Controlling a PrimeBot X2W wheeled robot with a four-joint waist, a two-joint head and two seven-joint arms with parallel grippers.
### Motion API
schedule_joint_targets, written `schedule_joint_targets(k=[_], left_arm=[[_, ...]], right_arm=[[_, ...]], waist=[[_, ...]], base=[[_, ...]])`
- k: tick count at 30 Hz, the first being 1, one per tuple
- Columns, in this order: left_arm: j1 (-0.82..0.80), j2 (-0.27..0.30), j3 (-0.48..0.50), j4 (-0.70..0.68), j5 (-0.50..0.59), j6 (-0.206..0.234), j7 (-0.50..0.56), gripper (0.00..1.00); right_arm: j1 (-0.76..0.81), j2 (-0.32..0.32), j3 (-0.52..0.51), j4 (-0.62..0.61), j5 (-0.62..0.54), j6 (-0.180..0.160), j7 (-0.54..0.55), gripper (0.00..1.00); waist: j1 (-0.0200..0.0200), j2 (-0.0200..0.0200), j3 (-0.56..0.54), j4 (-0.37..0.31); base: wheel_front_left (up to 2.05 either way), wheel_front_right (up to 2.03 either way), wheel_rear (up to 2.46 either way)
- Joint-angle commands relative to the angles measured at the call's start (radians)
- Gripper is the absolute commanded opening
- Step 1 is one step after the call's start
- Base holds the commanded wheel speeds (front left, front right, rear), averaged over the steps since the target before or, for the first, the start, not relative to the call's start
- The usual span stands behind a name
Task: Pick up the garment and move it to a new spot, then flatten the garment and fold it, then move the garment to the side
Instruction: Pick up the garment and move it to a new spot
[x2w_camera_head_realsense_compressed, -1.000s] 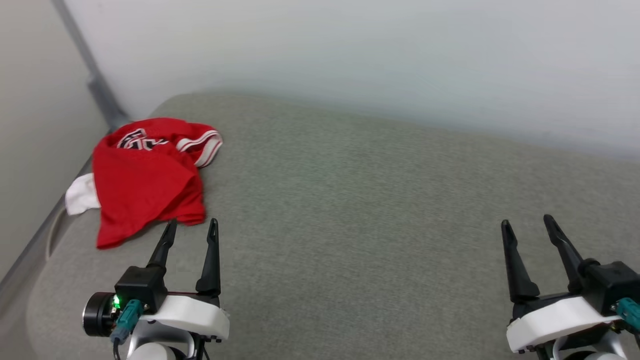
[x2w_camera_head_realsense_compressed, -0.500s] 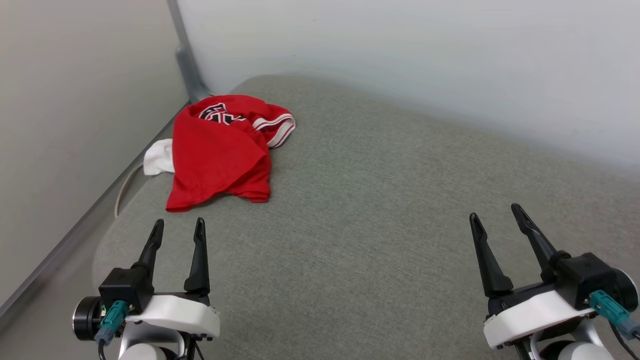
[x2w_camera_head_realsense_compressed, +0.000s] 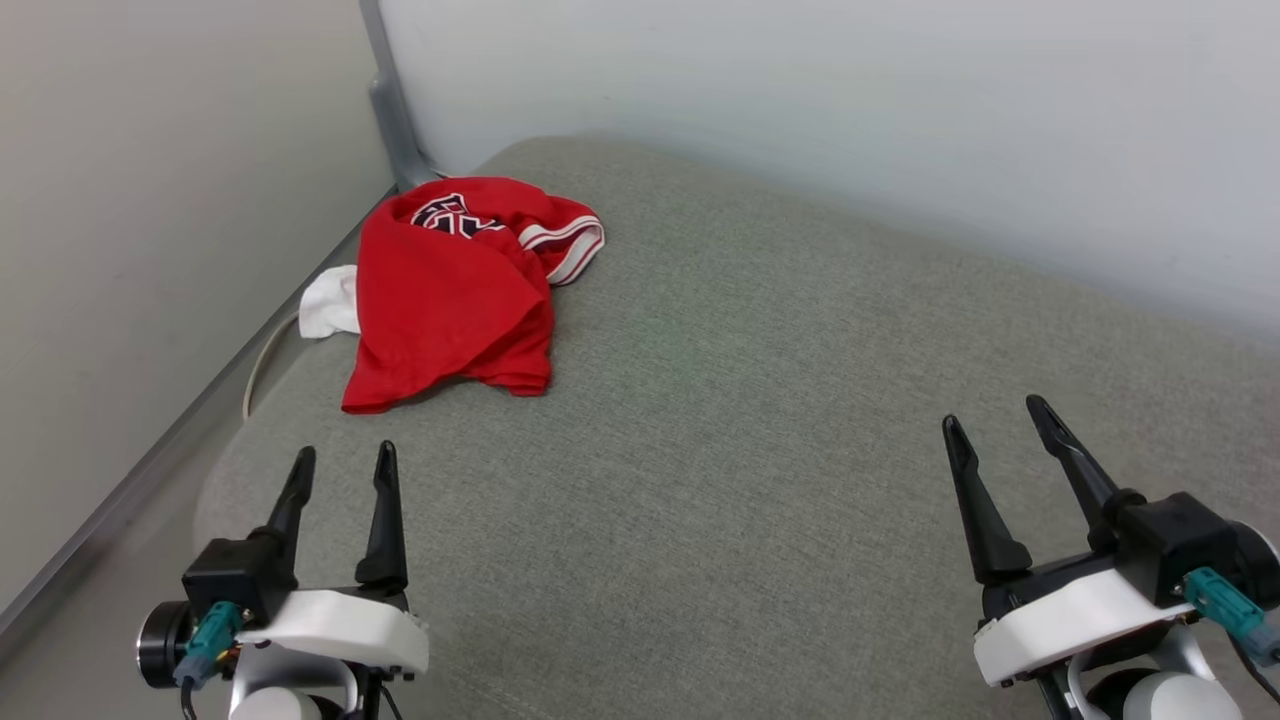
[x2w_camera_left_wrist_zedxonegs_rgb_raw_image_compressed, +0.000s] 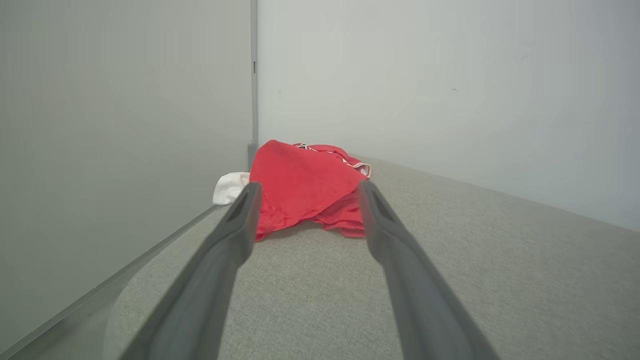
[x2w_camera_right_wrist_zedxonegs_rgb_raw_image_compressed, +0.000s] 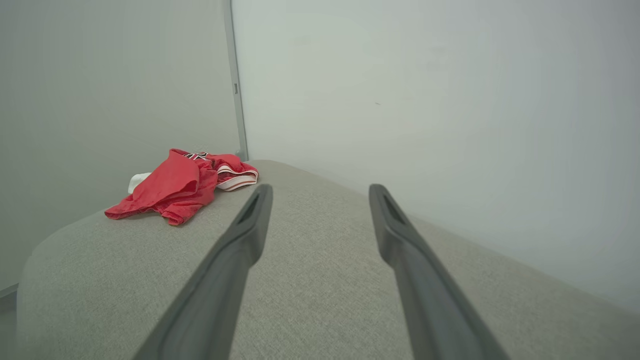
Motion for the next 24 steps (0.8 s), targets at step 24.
schedule_joint_targets(k=[24], left_arm=[[-0.598, 0.183, 0.106, 0.414, -0.307, -0.017, 0.375, 1.0]], right_arm=[[-0.139, -0.097, -0.012, -0.149, -0.03, -0.001, 0.096, 1.0]], waist=[[0.0, 0.0, 0.374, -0.242]], base=[[0.0, 0.0, 0.0]])
